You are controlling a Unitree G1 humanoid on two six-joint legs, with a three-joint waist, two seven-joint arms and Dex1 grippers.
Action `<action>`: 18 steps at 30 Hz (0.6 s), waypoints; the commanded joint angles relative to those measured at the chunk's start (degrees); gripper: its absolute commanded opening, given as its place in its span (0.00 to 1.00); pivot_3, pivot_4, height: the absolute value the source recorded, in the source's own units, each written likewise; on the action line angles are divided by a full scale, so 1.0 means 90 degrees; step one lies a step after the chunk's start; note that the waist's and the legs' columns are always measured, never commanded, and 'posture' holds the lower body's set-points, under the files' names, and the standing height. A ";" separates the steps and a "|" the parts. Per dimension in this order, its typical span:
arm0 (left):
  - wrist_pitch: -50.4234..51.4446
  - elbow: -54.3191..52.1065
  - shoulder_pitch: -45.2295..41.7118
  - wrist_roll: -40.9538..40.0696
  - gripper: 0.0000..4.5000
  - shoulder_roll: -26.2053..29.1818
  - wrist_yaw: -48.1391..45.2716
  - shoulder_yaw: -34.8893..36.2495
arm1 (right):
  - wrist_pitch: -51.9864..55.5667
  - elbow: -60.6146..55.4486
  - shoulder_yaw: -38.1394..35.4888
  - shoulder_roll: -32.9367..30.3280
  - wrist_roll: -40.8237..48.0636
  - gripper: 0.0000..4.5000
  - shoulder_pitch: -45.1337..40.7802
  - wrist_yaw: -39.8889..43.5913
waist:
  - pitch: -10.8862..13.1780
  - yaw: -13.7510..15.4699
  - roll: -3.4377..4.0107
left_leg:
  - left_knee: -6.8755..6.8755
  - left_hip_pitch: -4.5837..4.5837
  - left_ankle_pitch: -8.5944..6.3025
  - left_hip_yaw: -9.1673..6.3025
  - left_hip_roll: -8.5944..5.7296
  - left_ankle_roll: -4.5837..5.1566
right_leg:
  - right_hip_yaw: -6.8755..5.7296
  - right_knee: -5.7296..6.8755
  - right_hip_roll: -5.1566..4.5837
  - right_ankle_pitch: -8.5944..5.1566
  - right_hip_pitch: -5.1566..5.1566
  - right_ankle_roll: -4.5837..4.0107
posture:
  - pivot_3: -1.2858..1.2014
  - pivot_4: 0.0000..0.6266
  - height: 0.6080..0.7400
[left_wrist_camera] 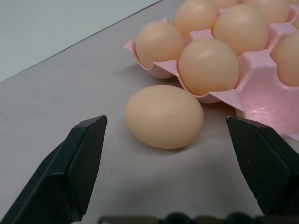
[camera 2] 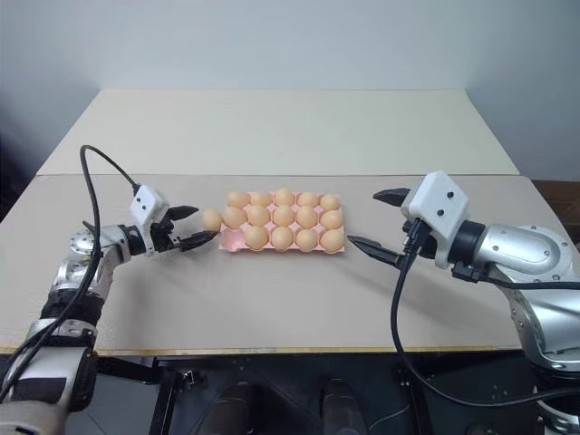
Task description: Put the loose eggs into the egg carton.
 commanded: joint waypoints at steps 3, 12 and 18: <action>-0.0632 0.0835 -0.0439 0.0242 0.99 -0.0154 0.0012 0.0001 | 0.0045 -0.0293 -0.0318 -0.0089 0.0133 1.00 -0.0005 -0.0068 | 0.0000 0.0003 -0.0001 | 0.0000 -0.0001 0.0000 0.0000 0.0000 0.0000 | -0.0001 0.0000 0.0000 0.0000 0.0000 0.0000 | 0.52 0.24 1.00; -0.1159 0.2033 -0.1069 0.0557 0.99 -0.0473 0.0236 0.0027 | 0.0116 -0.0348 -0.0264 -0.0096 0.0149 1.00 -0.0103 -0.0112 | -0.0001 0.0002 -0.0002 | 0.0002 -0.0002 0.0000 -0.0001 -0.0001 0.0000 | -0.0002 0.0001 0.0000 0.0000 0.0000 0.0001 | 0.52 0.24 1.00; -0.1294 0.2520 -0.1346 0.0642 0.90 -0.0604 0.0254 0.0056 | 0.0141 -0.0319 -0.0232 -0.0094 0.0134 1.00 -0.0196 -0.0109 | -0.0001 -0.0005 -0.0002 | 0.0002 -0.0003 0.0000 -0.0001 -0.0002 0.0000 | -0.0003 0.0001 0.0000 0.0000 0.0000 0.0001 | 0.52 0.24 1.00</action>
